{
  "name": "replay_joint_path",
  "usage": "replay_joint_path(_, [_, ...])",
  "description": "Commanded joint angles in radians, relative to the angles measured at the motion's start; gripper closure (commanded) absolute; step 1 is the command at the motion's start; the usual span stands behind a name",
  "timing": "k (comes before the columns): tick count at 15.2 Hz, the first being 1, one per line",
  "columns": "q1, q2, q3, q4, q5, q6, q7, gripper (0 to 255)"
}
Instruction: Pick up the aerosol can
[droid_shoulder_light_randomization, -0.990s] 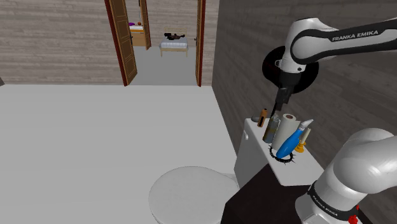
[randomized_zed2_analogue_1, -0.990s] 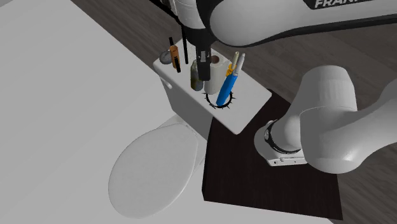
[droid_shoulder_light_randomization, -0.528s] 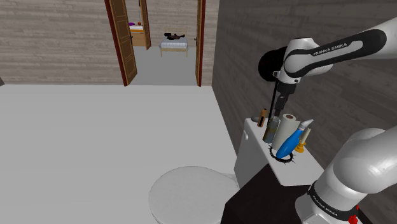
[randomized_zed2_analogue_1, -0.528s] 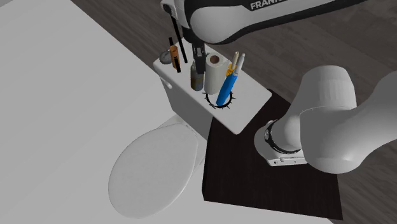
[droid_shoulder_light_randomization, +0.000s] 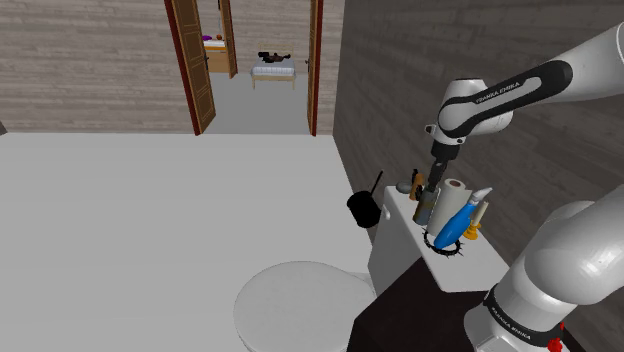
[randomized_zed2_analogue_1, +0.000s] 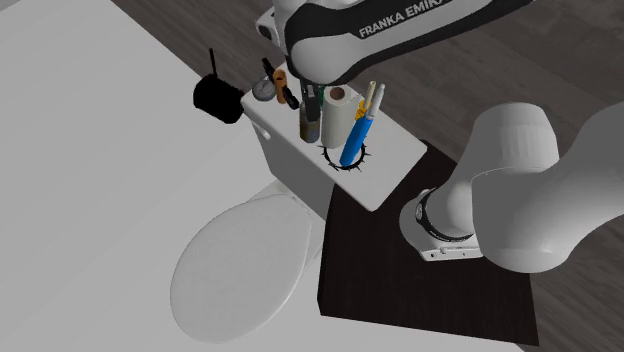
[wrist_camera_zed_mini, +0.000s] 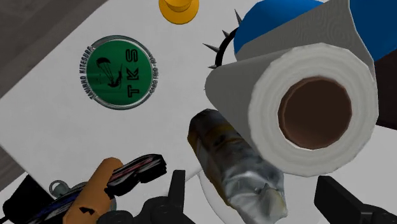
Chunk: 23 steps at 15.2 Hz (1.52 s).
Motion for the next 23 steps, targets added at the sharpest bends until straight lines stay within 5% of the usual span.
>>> replay_joint_path(1, [0.002, 0.021, -0.008, -0.012, 0.003, 0.033, -0.005, 0])
replay_joint_path(3, [0.002, 0.021, -0.008, -0.012, 0.003, 0.033, -0.005, 0])
replay_joint_path(4, [0.003, 0.021, -0.008, -0.013, 0.003, 0.033, -0.005, 255])
replay_joint_path(13, [0.002, 0.021, -0.008, -0.012, 0.003, 0.033, -0.005, 255])
replay_joint_path(23, [-0.007, -0.072, 0.028, 0.061, -0.004, -0.130, 0.011, 255])
